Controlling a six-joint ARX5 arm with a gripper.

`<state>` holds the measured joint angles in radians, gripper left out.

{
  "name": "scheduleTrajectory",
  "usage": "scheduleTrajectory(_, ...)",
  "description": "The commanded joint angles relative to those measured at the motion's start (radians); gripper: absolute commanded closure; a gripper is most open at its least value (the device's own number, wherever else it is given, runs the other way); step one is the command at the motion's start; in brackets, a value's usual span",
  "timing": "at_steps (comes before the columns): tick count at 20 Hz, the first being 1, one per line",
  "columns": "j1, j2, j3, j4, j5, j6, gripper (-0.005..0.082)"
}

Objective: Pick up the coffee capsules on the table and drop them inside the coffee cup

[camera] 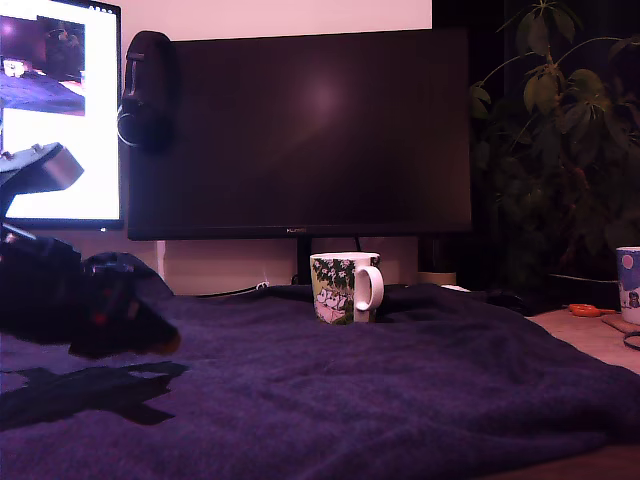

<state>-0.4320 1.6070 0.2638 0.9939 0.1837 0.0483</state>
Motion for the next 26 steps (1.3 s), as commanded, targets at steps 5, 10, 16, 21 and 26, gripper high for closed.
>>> scheduleTrajectory(5, -0.003, -0.109, 0.0, 0.037, 0.011, 0.006, 0.0589)
scheduleTrajectory(10, -0.003, -0.143, 0.013, 0.069, 0.019, 0.005, 0.0589)
scheduleTrajectory(16, -0.003, -0.141, 0.083, 0.076, 0.022, 0.005, 0.0589)
scheduleTrajectory(21, -0.003, -0.125, 0.144, 0.038, 0.031, 0.005, 0.0589)
scheduleTrajectory(26, -0.003, -0.084, 0.23, -0.002, 0.07, 0.005, 0.0589)
